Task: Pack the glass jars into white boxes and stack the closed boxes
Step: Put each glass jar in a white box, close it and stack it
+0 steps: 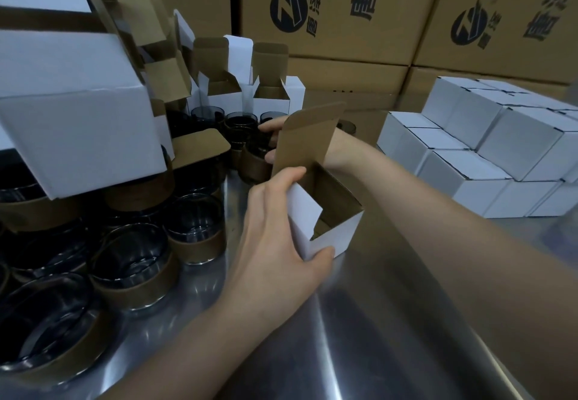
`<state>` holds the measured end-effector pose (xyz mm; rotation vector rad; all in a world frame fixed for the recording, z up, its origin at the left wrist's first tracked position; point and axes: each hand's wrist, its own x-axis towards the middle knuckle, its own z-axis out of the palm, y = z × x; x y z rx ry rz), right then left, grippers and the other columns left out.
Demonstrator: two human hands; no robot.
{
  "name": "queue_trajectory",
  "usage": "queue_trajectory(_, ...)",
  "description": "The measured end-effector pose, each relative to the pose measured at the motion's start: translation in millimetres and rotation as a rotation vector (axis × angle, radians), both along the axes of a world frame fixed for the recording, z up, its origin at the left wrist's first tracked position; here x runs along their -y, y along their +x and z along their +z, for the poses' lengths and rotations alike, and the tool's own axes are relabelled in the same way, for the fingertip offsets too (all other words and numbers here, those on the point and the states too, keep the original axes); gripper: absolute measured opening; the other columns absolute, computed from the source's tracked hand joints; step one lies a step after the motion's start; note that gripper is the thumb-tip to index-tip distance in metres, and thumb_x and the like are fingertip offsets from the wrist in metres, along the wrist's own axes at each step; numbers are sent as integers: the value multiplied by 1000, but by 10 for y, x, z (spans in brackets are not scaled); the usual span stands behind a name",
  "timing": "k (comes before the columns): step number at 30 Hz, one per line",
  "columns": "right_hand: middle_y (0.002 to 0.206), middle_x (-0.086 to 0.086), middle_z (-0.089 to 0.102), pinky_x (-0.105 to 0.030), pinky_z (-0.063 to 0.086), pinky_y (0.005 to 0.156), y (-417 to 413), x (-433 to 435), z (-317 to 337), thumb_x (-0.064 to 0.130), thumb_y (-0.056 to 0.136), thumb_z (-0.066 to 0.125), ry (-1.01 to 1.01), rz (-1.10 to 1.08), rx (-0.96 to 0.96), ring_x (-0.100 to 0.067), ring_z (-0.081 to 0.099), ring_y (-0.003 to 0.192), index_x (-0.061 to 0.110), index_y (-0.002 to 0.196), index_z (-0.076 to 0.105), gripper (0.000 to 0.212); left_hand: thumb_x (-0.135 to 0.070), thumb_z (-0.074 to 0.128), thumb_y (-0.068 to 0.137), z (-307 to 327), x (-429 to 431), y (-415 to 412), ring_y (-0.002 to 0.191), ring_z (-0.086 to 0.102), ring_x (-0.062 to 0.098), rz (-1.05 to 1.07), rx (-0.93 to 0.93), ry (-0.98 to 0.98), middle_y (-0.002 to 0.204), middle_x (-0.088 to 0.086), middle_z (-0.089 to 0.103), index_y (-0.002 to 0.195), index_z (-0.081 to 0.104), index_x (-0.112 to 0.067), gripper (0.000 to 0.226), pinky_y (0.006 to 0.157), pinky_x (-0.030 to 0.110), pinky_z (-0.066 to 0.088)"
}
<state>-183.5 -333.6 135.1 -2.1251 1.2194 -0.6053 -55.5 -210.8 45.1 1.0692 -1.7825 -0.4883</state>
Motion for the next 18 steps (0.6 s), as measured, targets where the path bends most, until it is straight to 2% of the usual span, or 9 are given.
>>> queue_trajectory(2,61,1,53,-7,41,57,-81,8,-59,-11,94,47,-35,-15,192,12,55,57,20,65,50,42,-31,78,68,10,2,3,122,22,-22,6,-19,4,126,-44,18,118,9,-74,95,88,6,24)
queue_trajectory(4,75,11,70,-13,50,58,-149,-11,-129,8,94,59,36,-108,434,5,66,71,26,87,64,20,-30,79,67,16,8,3,123,26,-17,19,-43,13,125,-41,21,116,10,-74,95,90,8,27)
queue_trajectory(5,92,9,73,-19,54,61,-185,13,-170,15,94,62,97,-133,548,-4,69,85,28,102,67,16,-28,79,67,19,12,4,124,28,-15,28,-59,20,125,-39,24,116,11,-74,95,91,9,29)
queue_trajectory(6,108,0,70,-26,57,65,-220,36,-201,20,93,62,149,-155,658,-15,68,100,29,114,66,23,-26,81,68,19,18,5,123,30,-14,39,-77,25,125,-37,26,116,13,-73,96,92,9,30)
queue_trajectory(8,126,-12,58,-37,59,68,-275,18,-230,22,89,60,216,-176,856,-32,59,113,29,122,63,34,-21,82,68,11,32,12,122,28,-19,61,-109,26,126,-36,28,117,16,-69,95,92,3,29)
queue_trajectory(10,130,-13,51,-44,58,67,-308,-14,-239,23,87,55,285,-188,1010,-35,56,115,30,118,65,34,-18,82,68,-3,45,23,117,23,-29,78,-133,20,125,-39,26,117,19,-65,93,91,-5,24)
queue_trajectory(13,127,-15,52,-43,56,65,-368,-62,-291,26,91,48,427,-170,1214,-37,58,111,21,121,61,33,-20,82,67,-3,61,28,115,22,-31,97,-155,30,123,-46,23,116,19,-66,92,90,-1,27)
queue_trajectory(16,115,-16,60,-37,54,63,-434,-122,-319,32,85,52,533,-141,1295,-34,66,96,15,118,59,38,-21,83,67,8,63,30,113,25,-28,116,-152,38,117,-51,21,112,16,-70,94,88,5,26)
queue_trajectory(18,107,-14,67,-35,53,62,-459,-161,-321,43,85,56,556,-108,1288,-32,69,91,17,117,60,41,-21,83,66,7,66,33,111,30,-19,127,-152,43,114,-45,25,116,17,-66,94,87,6,26)
